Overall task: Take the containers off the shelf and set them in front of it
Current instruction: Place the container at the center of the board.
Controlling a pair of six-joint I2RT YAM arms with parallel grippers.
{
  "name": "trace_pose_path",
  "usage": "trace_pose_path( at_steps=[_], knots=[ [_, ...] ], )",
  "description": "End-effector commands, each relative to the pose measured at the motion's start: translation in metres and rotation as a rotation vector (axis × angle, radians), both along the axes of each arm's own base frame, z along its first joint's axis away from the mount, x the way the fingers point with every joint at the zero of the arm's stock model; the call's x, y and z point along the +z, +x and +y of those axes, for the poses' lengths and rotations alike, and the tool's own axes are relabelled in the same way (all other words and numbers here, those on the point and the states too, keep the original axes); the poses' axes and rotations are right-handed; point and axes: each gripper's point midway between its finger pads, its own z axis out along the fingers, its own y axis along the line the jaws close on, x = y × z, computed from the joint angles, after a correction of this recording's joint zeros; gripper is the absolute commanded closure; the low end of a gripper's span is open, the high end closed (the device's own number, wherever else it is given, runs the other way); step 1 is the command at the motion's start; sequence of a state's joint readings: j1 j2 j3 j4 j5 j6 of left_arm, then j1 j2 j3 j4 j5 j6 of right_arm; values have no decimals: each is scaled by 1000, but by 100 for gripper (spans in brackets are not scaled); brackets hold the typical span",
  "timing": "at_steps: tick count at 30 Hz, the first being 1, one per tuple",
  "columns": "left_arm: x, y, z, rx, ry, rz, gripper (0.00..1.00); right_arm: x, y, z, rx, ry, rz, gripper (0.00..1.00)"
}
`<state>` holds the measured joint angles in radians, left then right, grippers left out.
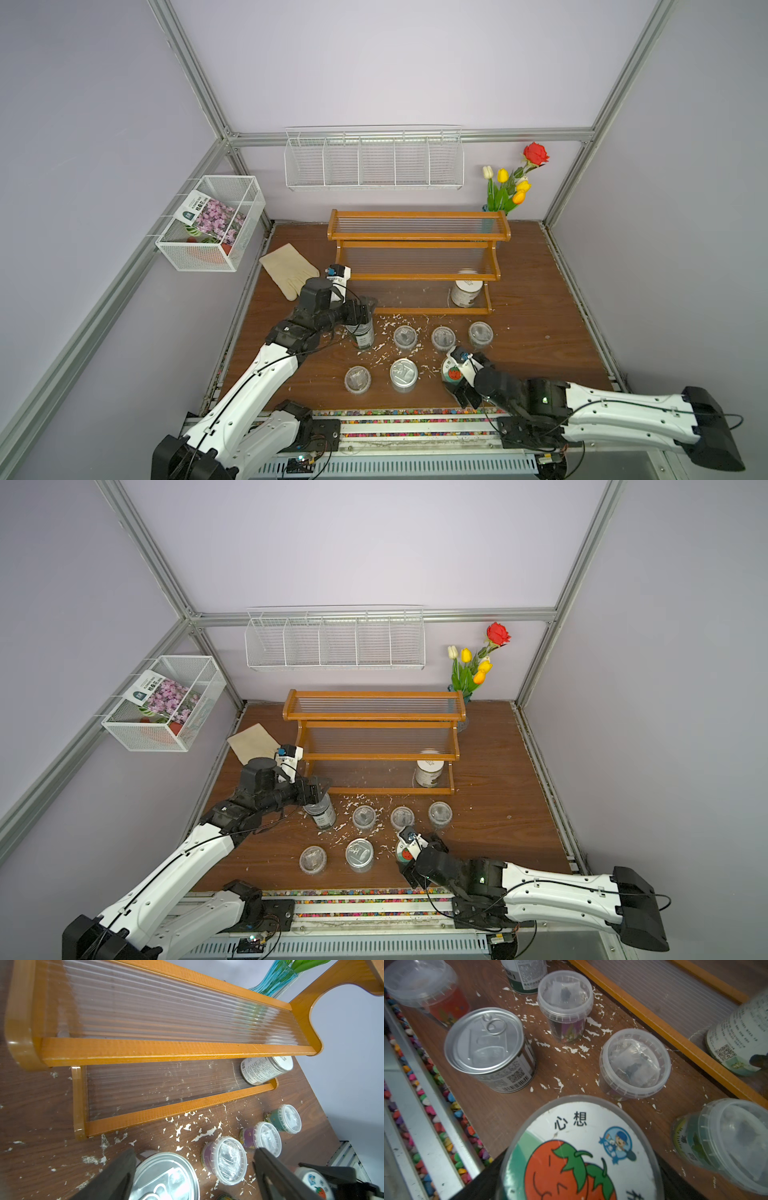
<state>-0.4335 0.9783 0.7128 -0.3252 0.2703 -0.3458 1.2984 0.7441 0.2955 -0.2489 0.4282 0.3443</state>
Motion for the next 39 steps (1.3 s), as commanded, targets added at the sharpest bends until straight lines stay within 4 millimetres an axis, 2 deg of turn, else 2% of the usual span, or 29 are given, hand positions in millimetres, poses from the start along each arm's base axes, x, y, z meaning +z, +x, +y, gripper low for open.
trace_pose_path(
  at_steps=[1,6,13,16,19,27,30,32,39],
  knots=[
    [18,4,-9,-19,-32,-35,8,22,14,19,-49,147,-79,38],
    [18,4,-10,-24,-28,-40,8,10,13,20,-49,133,-51,29],
    [18,6,-11,-31,-21,-41,8,-4,5,26,-11,93,11,11],
    [18,6,-12,-31,-18,-43,8,-6,4,28,-5,81,29,9],
    [21,8,-12,-32,-13,-48,8,4,4,30,0,98,22,6],
    [21,8,-12,-33,-7,-49,8,49,14,24,-36,165,-32,2],
    [23,8,-12,-34,-4,-53,8,73,29,13,-103,181,-89,2],
    [23,9,-11,-33,-3,-52,8,83,48,-2,-179,187,-95,3],
    [24,11,-13,-33,-7,-52,8,87,124,-61,-488,253,-76,3]
  ],
)
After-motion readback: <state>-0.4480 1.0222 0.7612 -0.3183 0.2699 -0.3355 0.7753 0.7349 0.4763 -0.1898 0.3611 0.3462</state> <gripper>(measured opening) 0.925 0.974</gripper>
